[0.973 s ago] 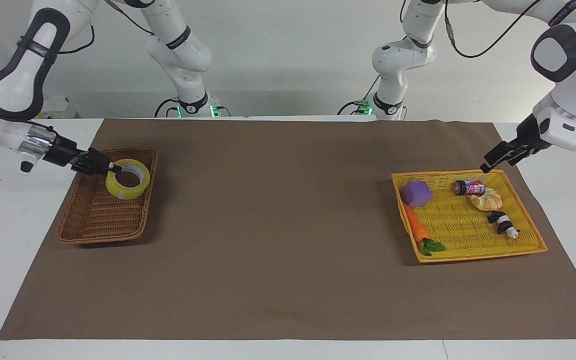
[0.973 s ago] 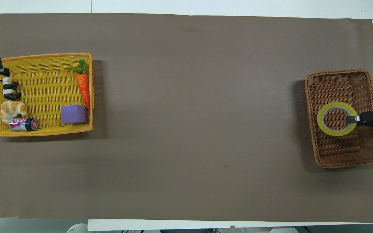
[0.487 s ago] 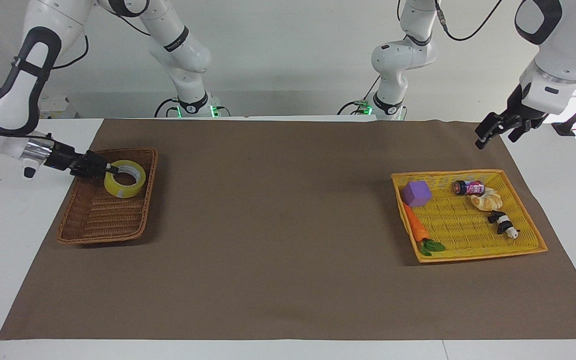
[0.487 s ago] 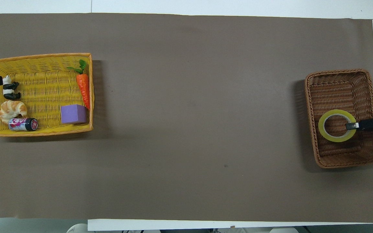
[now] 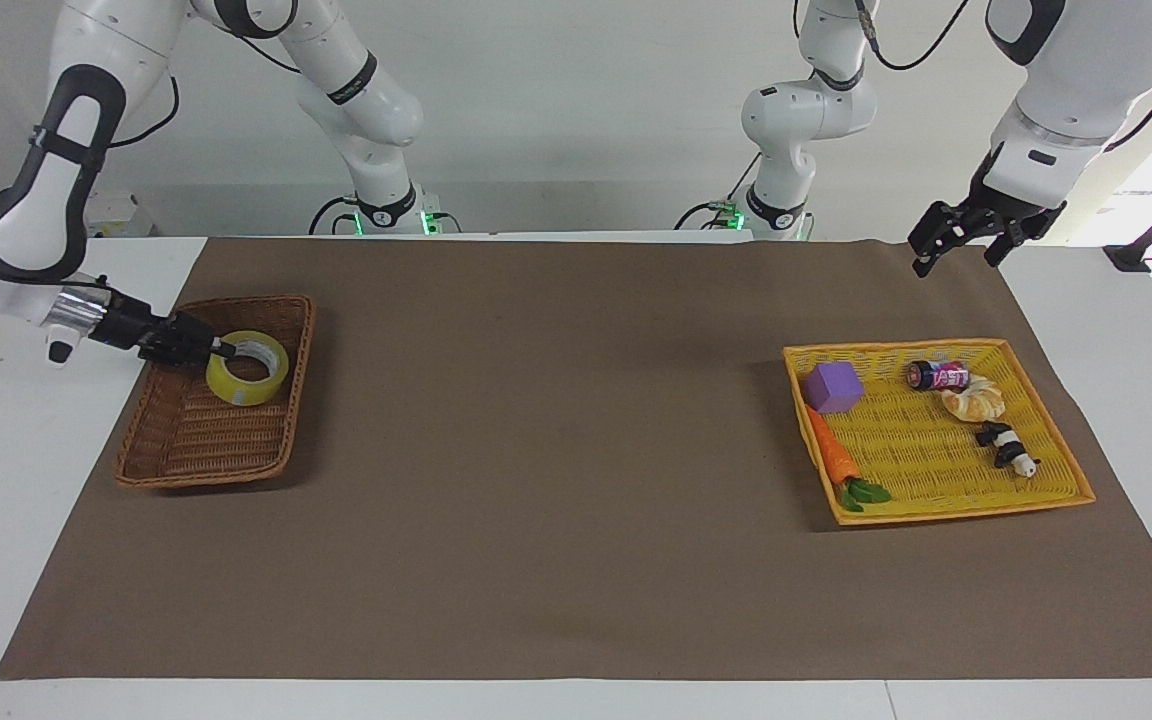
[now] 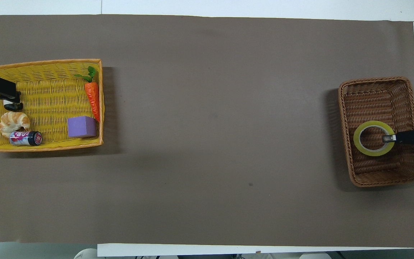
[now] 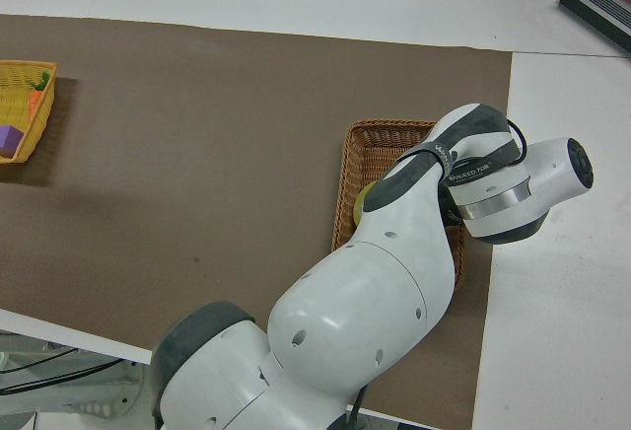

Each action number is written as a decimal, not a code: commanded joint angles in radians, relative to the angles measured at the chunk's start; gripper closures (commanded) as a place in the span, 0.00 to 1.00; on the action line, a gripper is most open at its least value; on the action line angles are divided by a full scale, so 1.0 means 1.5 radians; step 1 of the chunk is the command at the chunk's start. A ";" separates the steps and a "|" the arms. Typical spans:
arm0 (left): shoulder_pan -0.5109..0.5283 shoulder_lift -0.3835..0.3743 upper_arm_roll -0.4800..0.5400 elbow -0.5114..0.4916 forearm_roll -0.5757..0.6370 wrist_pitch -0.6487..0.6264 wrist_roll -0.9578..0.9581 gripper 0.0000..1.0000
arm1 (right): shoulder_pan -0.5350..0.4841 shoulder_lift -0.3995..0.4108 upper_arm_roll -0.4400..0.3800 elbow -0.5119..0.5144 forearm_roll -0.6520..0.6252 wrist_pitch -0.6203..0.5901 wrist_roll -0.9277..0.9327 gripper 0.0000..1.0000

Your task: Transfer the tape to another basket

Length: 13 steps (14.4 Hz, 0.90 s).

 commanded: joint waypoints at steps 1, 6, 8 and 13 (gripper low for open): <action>-0.027 -0.001 0.015 -0.004 0.012 -0.013 0.007 0.01 | 0.004 -0.017 0.004 0.000 -0.024 0.031 -0.017 0.00; -0.033 0.003 0.032 -0.005 0.008 -0.015 0.010 0.01 | 0.072 -0.086 0.006 0.028 -0.171 0.115 -0.014 0.00; -0.043 0.008 0.047 -0.002 0.002 -0.016 0.010 0.01 | 0.090 -0.109 0.010 0.051 -0.212 0.114 0.004 0.00; -0.043 0.016 0.047 -0.008 -0.001 -0.010 0.011 0.01 | 0.179 -0.189 0.015 0.094 -0.356 0.025 0.192 0.00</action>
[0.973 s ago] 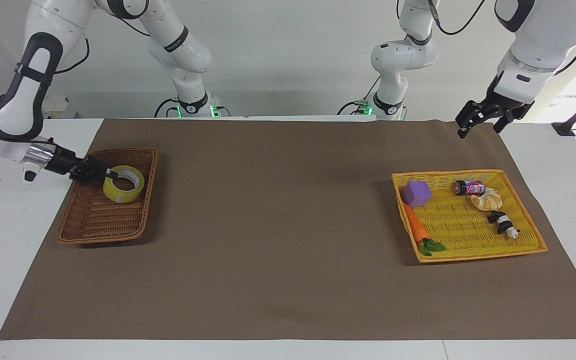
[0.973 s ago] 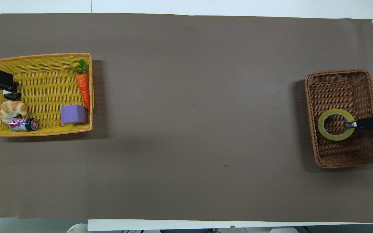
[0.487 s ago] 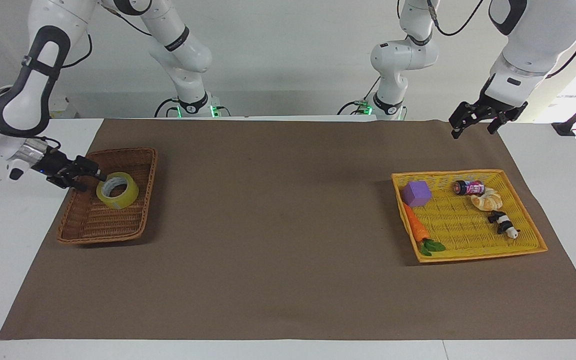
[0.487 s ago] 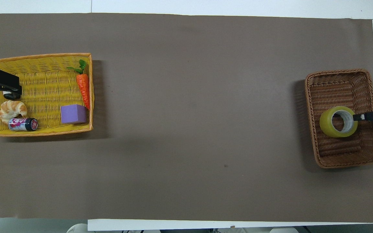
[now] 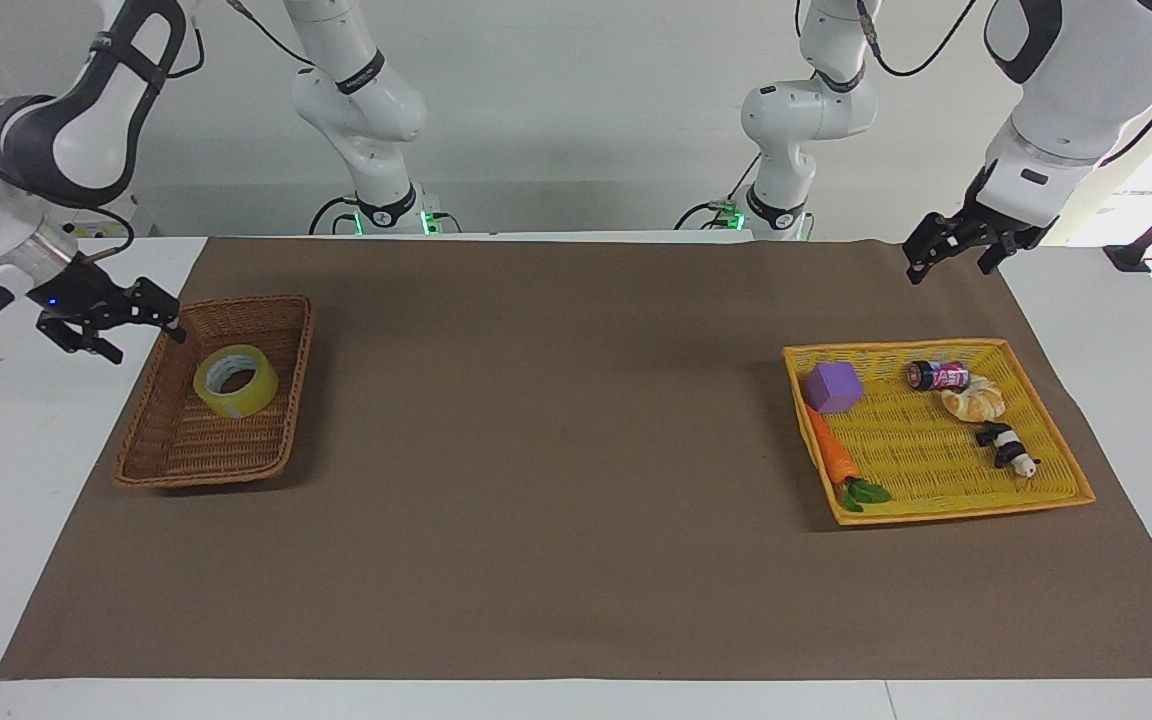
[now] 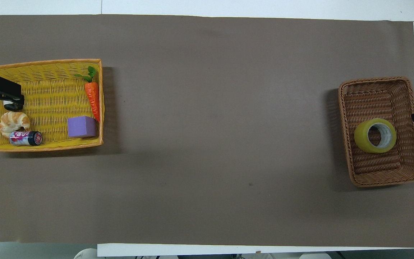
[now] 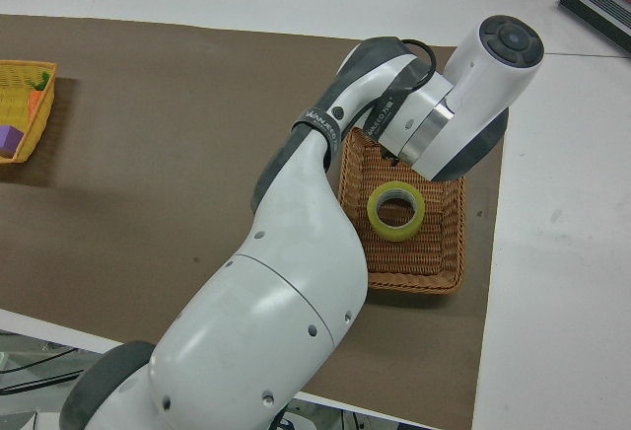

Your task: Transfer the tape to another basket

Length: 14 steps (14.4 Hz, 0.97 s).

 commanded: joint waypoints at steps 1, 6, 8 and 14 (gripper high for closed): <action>-0.015 -0.003 0.014 -0.019 0.000 0.002 0.006 0.01 | 0.065 -0.034 0.006 0.052 -0.092 -0.092 0.126 0.00; -0.013 -0.008 0.015 -0.031 0.001 -0.005 0.002 0.01 | 0.115 -0.030 0.027 0.177 -0.125 -0.235 0.192 0.00; -0.013 -0.008 0.015 -0.031 0.001 -0.006 0.002 0.01 | 0.176 -0.041 0.019 0.178 -0.153 -0.254 0.227 0.00; -0.013 -0.008 0.015 -0.031 0.001 -0.007 0.001 0.01 | 0.232 -0.043 -0.039 0.176 -0.153 -0.274 0.258 0.00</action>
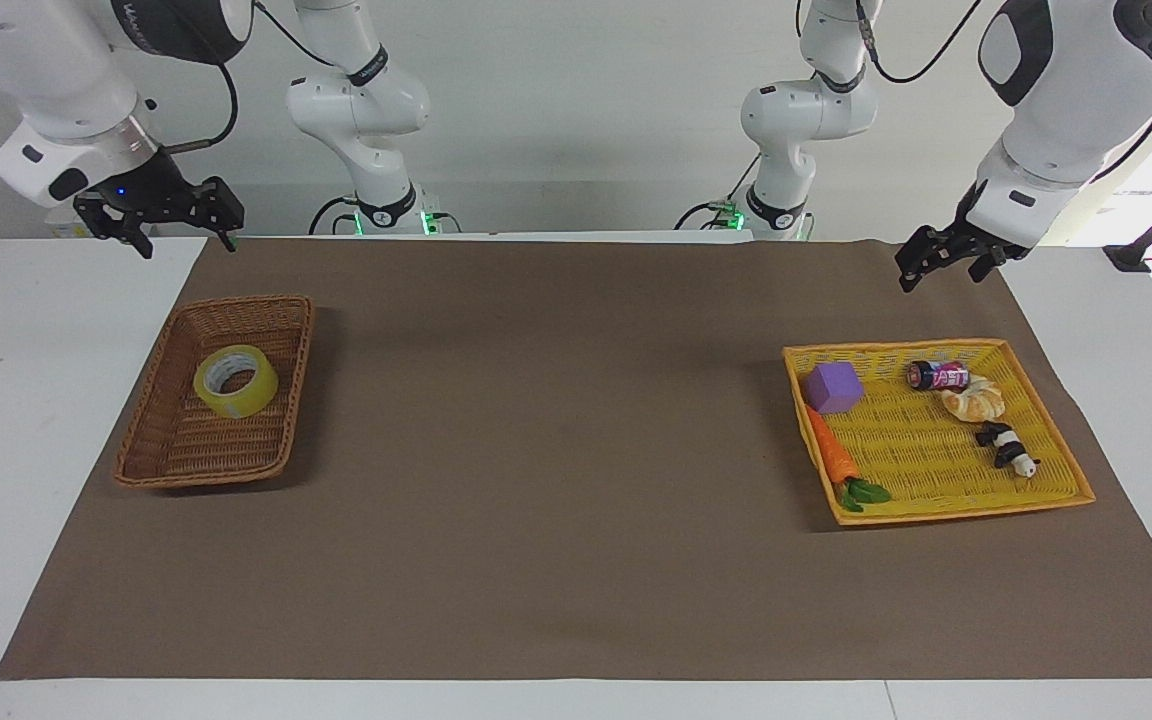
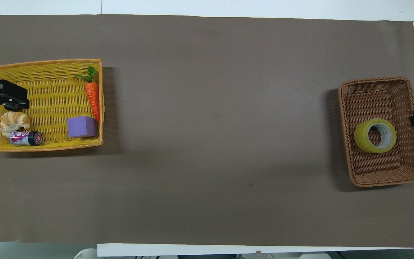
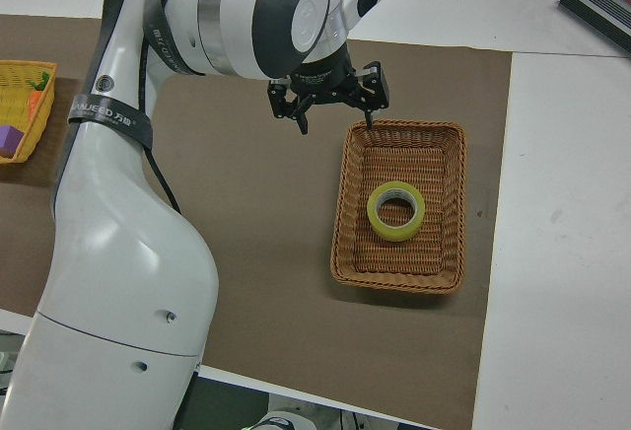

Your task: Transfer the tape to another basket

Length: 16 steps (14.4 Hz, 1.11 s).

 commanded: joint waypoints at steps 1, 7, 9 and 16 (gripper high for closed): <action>-0.013 -0.010 0.013 -0.010 0.001 -0.006 0.001 0.01 | 0.005 0.007 -0.012 0.011 -0.006 -0.015 0.005 0.00; -0.013 -0.010 0.013 -0.010 0.001 -0.006 0.002 0.01 | 0.004 -0.002 -0.006 0.009 -0.002 -0.008 0.038 0.00; -0.013 -0.010 0.013 -0.010 0.001 -0.006 0.002 0.01 | 0.003 -0.010 -0.006 0.003 -0.002 -0.012 0.038 0.00; -0.013 -0.010 0.013 -0.010 0.001 -0.006 0.002 0.01 | 0.001 -0.044 -0.008 -0.044 -0.002 -0.007 0.043 0.00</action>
